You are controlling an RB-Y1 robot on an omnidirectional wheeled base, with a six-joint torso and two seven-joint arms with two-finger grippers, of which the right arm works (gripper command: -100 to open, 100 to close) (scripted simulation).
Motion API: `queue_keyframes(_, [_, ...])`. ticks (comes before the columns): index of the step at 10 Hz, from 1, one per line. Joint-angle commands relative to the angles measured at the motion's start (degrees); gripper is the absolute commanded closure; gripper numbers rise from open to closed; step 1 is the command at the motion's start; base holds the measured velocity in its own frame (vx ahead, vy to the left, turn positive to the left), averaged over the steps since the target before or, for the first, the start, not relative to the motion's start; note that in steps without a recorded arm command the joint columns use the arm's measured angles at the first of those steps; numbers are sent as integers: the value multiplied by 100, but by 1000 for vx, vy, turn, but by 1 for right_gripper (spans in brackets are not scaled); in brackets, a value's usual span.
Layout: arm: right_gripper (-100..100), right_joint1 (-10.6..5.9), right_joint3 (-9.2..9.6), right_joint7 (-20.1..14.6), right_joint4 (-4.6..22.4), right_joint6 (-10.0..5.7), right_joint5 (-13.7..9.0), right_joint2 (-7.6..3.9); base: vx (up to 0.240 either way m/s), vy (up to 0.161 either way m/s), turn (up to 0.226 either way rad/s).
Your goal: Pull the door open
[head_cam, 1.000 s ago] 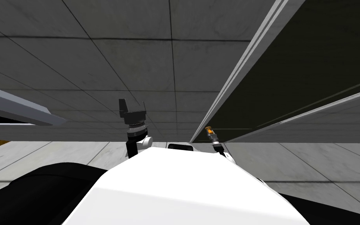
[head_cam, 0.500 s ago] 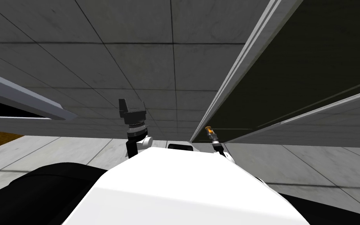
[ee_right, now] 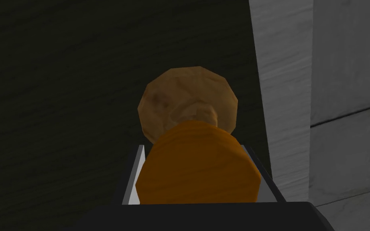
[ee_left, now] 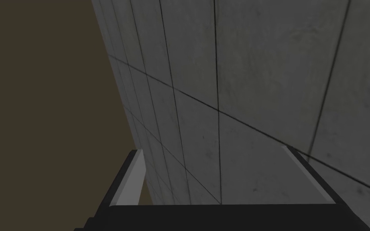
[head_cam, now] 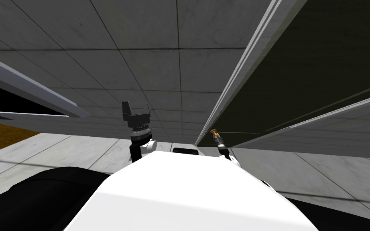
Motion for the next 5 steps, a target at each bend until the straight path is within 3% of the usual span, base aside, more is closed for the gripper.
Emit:
queue_keyframes(1, [100, 14, 47, -270, -28, 35, -75, 27, -38, -15, 37])
queue_keyframes(5, [100, -18, 130, -812, -40, 86, -282, 51, -46, -26, 68])
